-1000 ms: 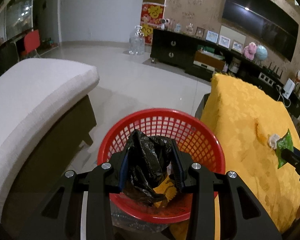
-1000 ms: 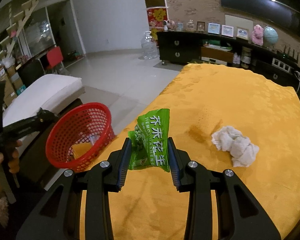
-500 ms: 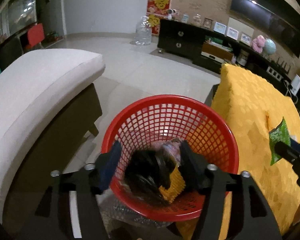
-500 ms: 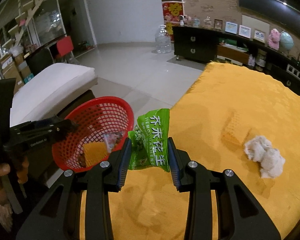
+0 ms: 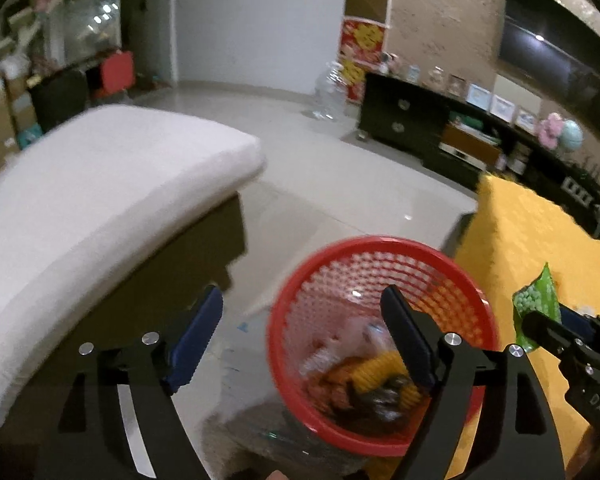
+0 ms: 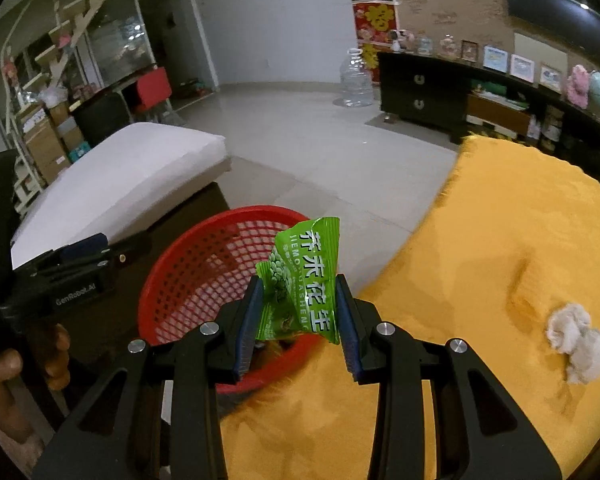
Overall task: Collect trash
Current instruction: 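Open both tools to drop the black bag and green packet into the wastebasket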
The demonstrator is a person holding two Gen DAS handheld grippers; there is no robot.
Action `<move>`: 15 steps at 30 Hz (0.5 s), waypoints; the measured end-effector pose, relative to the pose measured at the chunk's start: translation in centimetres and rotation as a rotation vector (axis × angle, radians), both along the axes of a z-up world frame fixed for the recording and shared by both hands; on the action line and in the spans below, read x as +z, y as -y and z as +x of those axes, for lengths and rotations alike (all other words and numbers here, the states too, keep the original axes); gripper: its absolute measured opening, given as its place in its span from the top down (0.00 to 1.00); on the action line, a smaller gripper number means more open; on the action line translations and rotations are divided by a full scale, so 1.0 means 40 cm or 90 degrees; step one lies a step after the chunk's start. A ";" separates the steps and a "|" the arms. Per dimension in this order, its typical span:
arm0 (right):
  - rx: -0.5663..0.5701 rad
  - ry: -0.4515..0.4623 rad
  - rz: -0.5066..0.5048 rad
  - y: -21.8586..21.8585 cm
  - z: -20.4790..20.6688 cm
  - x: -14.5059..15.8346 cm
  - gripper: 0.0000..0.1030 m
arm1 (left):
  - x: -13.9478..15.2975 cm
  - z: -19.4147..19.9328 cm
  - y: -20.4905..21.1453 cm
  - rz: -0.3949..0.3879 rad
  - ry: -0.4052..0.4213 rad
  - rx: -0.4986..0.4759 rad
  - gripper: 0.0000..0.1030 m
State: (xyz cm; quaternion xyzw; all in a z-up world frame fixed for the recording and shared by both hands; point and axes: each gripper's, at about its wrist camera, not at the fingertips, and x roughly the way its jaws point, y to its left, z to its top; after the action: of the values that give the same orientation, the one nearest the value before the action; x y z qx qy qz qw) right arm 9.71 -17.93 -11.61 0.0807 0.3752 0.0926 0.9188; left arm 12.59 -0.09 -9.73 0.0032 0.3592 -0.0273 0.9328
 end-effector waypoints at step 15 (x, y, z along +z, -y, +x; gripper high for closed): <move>0.040 -0.037 0.010 -0.067 0.015 -0.034 0.50 | 0.020 -0.003 0.000 0.042 0.042 0.011 0.24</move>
State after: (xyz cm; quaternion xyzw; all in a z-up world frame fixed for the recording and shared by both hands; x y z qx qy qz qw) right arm 10.33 -15.26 -12.97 0.0788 0.4034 0.1221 0.9034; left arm 12.47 -0.10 -8.94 0.0317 0.3292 -0.0069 0.9437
